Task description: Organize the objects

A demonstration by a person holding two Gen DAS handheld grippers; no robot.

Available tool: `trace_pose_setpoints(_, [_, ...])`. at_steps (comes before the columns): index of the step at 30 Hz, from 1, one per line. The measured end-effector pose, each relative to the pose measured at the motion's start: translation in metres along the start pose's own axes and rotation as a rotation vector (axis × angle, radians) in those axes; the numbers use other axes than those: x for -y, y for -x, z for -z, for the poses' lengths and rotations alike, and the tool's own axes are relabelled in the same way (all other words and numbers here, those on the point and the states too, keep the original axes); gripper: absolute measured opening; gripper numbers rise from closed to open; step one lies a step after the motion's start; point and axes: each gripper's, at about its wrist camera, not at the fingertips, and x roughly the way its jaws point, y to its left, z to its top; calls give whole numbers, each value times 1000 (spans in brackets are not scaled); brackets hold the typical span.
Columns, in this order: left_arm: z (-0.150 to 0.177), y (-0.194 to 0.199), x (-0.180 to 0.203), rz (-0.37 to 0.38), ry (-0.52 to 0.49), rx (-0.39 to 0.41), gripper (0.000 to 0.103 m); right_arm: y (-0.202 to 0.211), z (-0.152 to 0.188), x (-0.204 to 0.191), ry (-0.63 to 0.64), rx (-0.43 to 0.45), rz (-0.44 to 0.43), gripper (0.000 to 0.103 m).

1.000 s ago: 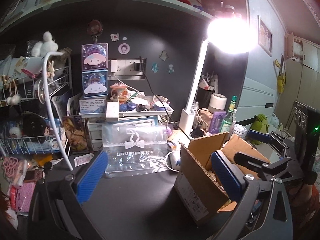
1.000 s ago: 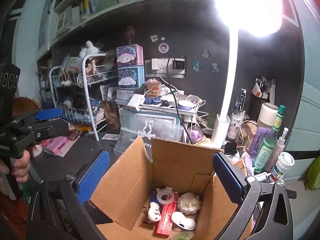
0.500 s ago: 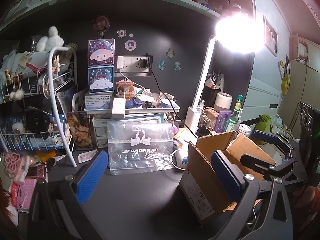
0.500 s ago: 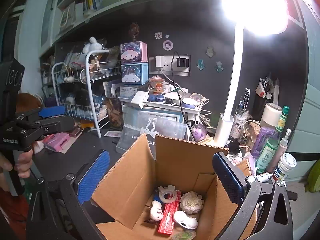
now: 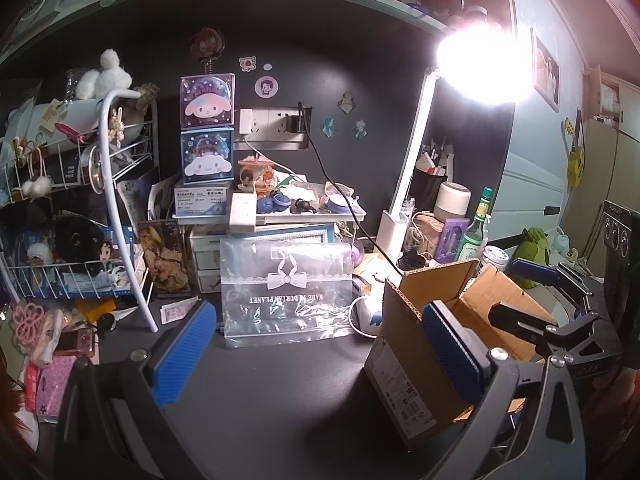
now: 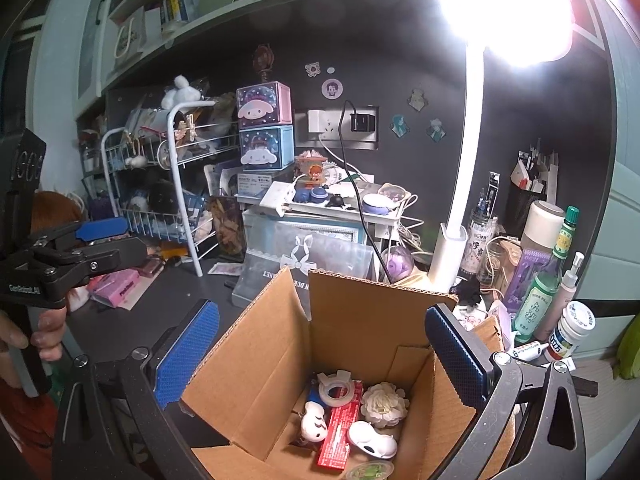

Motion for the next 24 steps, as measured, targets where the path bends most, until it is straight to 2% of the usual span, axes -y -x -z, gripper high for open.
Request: trace_pose_setpoints(24, [2,-7,-6,-11,17,-21,102,-3,-2,0,-1,-6,-4,103])
